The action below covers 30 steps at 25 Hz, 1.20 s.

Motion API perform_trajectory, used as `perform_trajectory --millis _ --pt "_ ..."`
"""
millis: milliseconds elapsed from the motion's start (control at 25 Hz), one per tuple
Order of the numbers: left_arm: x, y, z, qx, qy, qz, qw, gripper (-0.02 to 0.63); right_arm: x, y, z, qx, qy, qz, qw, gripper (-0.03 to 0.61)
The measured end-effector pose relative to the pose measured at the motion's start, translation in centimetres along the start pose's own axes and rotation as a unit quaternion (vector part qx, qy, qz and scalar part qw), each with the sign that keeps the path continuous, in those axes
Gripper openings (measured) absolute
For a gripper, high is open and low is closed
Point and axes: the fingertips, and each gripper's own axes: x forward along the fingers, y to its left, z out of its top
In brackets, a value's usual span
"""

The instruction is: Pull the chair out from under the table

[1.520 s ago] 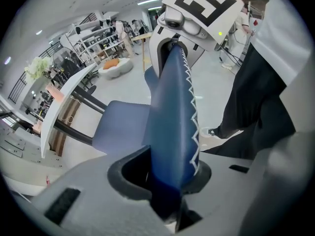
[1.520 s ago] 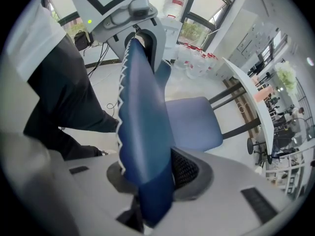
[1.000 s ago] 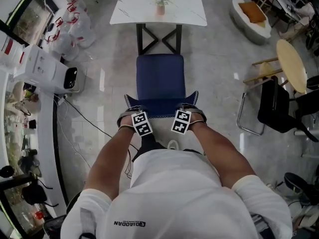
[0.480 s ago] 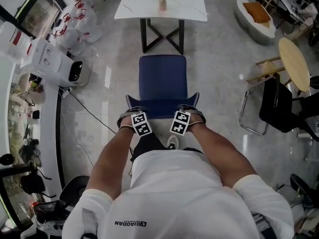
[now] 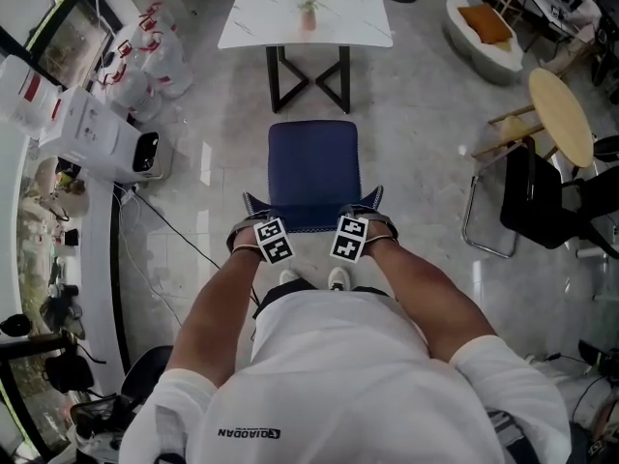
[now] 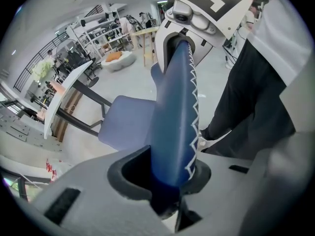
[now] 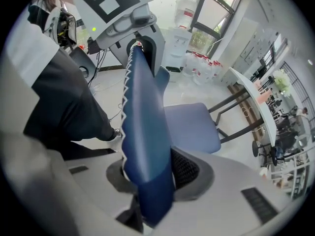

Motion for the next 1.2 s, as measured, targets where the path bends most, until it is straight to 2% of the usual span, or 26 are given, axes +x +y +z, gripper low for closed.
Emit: perform_trajectory --millis 520,800,960,1200 --pt "-0.7 -2.0 -0.2 -0.007 0.001 -0.034 0.9994 0.1 -0.7 1.4 0.0 0.0 0.013 0.009 1.0 0.127" --pt "-1.9 -0.4 -0.4 -0.005 -0.003 -0.047 0.9989 0.098 -1.5 0.4 1.3 0.002 0.007 0.021 1.0 0.126" --pt "-2.0 -0.6 -0.3 -0.003 -0.007 -0.064 0.9979 0.106 -1.6 0.4 1.4 -0.002 0.006 0.037 0.999 0.127" --pt "-2.1 -0.9 -0.2 -0.005 -0.015 -0.078 0.9968 0.115 -1.6 0.6 1.4 0.003 -0.003 0.04 0.999 0.129"
